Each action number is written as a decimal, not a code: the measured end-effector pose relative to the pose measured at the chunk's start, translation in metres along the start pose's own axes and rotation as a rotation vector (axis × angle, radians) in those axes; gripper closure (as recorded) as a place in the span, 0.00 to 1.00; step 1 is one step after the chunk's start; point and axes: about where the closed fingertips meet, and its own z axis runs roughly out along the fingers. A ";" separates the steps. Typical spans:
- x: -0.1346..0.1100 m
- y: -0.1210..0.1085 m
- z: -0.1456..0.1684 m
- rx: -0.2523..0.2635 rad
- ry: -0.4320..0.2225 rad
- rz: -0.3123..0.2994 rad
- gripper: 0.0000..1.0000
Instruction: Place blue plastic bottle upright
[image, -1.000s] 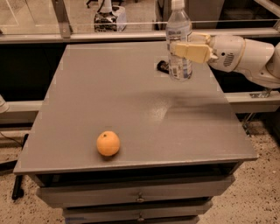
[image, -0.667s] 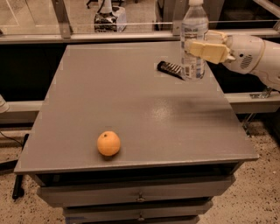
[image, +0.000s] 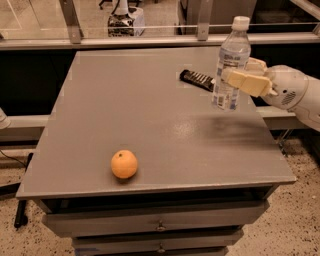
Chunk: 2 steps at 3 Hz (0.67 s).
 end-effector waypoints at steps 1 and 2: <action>0.014 0.008 -0.009 -0.047 0.022 0.000 1.00; 0.025 0.013 -0.018 -0.091 0.055 -0.014 1.00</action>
Offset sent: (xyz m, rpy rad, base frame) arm -0.0259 -0.0184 -0.0460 -0.1032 -0.0379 0.1267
